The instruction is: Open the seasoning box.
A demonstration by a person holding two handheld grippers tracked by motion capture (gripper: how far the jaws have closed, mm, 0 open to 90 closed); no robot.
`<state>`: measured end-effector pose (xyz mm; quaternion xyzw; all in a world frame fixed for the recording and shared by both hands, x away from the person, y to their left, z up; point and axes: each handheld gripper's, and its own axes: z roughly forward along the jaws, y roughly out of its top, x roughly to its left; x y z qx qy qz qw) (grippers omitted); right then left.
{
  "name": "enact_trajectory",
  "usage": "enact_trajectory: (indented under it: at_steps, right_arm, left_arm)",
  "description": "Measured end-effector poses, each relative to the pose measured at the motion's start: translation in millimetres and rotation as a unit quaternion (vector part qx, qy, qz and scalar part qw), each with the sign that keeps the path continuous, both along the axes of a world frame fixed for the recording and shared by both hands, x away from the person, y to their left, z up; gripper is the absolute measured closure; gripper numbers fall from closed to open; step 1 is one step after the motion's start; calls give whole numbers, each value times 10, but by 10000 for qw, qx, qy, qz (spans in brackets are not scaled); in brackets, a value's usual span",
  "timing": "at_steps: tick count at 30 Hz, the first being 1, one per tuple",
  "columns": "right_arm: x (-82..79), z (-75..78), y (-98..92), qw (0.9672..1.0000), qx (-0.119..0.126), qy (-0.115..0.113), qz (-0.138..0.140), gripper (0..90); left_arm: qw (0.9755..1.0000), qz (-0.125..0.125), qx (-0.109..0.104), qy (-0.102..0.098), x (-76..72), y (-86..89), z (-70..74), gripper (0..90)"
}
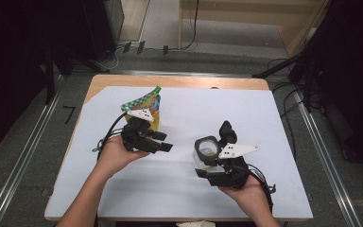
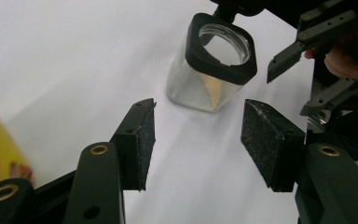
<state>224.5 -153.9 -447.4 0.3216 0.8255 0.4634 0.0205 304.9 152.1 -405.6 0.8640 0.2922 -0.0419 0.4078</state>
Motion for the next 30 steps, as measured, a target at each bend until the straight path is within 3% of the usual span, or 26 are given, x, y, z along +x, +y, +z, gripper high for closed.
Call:
enact_trajectory:
  at_steps: [8,17,30]
  right_arm:
    - [-47,0,223,9993,-53,-23,364,510]
    - [-57,-32,358,9980,-158,-25,607,508]
    - [-46,-91,458,9967,-200,38,785,496]
  left_arm:
    - [9991,407,77,-65,-52,295,49,464]
    - [9978,649,57,-77,-98,509,88,473]
    - [9925,1222,67,-70,-118,901,145,480]
